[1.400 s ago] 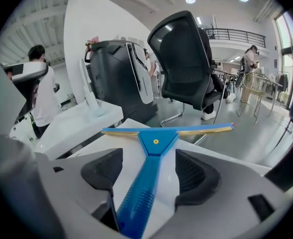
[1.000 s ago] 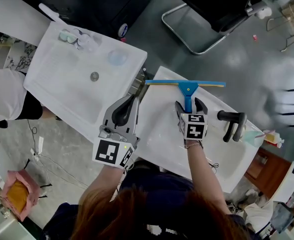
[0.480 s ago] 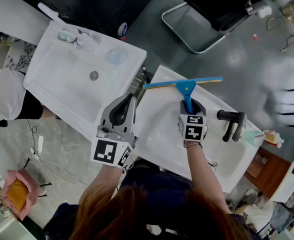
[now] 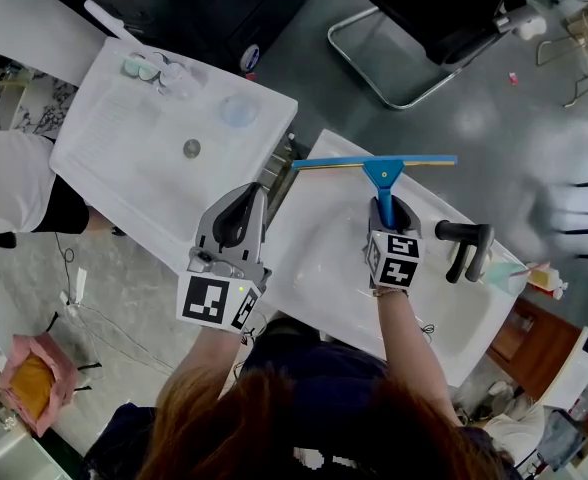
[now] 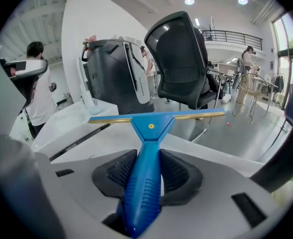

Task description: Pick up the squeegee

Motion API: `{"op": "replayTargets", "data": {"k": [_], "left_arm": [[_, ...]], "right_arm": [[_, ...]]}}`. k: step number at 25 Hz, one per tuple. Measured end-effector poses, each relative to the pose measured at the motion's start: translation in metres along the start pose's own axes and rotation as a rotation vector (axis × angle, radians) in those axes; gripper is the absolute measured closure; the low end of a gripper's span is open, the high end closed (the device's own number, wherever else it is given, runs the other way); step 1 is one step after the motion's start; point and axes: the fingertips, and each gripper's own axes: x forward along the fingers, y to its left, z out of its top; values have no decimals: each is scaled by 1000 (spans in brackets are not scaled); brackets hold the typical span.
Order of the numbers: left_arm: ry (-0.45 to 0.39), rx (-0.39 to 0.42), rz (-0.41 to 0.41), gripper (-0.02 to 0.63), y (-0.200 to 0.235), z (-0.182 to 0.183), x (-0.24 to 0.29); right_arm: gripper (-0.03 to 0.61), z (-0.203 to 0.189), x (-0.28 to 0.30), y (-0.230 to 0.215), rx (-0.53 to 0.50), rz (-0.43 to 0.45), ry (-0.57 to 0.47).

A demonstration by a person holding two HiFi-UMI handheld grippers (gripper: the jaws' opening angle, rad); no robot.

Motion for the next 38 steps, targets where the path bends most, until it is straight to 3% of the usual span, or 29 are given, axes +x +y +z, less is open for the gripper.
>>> {"op": "replayTargets", "data": {"k": [8,22,38], "left_arm": [[-43,33,11,594,-3,21,-7],[-160,71,-10,594,-38,73,-23],[-258,48,-26,594,-68,110,-33]], "right_arm": [[422,51,-46,-5,28,19,-177],[422,161,-176,-10,-2,8,-559],[422,198,-255,-9,-56,10,-723]]}}
